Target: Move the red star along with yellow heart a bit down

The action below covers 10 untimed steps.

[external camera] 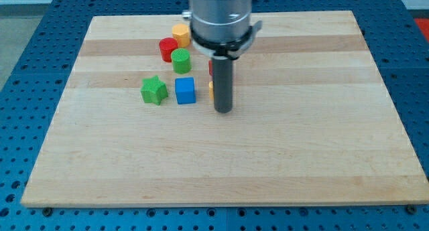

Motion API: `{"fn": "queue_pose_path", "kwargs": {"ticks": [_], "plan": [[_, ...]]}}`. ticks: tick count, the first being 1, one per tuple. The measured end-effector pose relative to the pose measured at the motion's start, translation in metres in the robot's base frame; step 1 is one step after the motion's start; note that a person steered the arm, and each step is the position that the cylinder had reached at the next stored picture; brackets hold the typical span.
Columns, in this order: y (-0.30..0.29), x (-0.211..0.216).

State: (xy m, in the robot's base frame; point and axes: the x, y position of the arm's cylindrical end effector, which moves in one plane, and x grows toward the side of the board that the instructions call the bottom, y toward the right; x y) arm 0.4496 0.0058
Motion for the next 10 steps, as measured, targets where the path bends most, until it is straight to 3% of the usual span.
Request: {"fn": "queue_pose_path", "kwargs": {"ticks": [1, 4, 6, 8, 10], "plan": [[0.024, -0.054], [0.015, -0.153], [-0.019, -0.153], [0.002, -0.117], [-0.014, -0.125]]}}
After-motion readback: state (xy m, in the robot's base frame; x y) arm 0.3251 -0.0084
